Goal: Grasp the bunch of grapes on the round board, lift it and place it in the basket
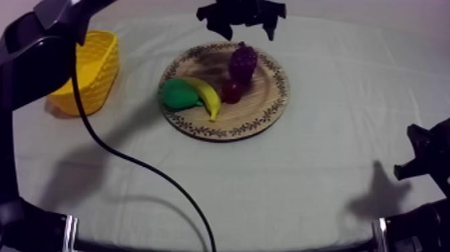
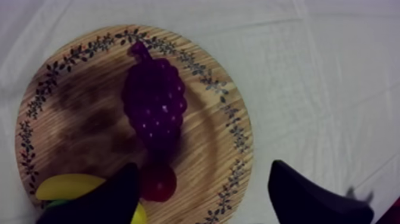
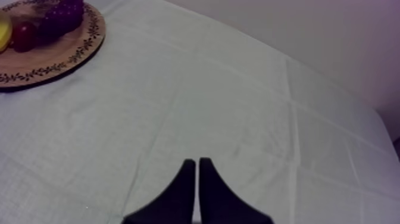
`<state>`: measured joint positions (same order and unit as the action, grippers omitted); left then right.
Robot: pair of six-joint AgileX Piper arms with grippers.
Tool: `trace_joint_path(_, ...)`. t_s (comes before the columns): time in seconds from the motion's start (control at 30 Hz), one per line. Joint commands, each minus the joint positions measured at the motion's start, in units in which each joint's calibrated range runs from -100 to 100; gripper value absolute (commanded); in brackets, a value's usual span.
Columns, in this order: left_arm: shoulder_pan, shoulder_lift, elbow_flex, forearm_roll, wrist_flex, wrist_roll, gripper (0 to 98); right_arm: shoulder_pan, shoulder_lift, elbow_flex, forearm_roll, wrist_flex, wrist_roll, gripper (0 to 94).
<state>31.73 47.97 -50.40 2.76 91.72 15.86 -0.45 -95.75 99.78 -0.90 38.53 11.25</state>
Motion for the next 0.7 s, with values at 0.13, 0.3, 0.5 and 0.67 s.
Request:
trace_joint_path(0.13,-0.01,2.62,-2.51,0.24,0.09,-0.10,94.2,-0.01,0.00,0.00,-0.01,0.02,0.01,0.3)
trace_joint_path(0.3,-0.39,7.57,-6.64,0.39,0.58,-0.92,94.2,-0.01,0.00,0.00,-0.01,0.02,0.01,0.3)
trace_joint_path(0.5,-1.06,14.60,-13.18,-0.24,2.00,-0.62,92.2,-0.01,0.00,0.00,-0.01,0.02,0.01,0.3)
trace_joint_path(0.67,-1.71,19.80,-18.29,-0.61,2.79,-0.38,91.9,-0.01,0.00,0.00,-0.01,0.02,0.01,0.3)
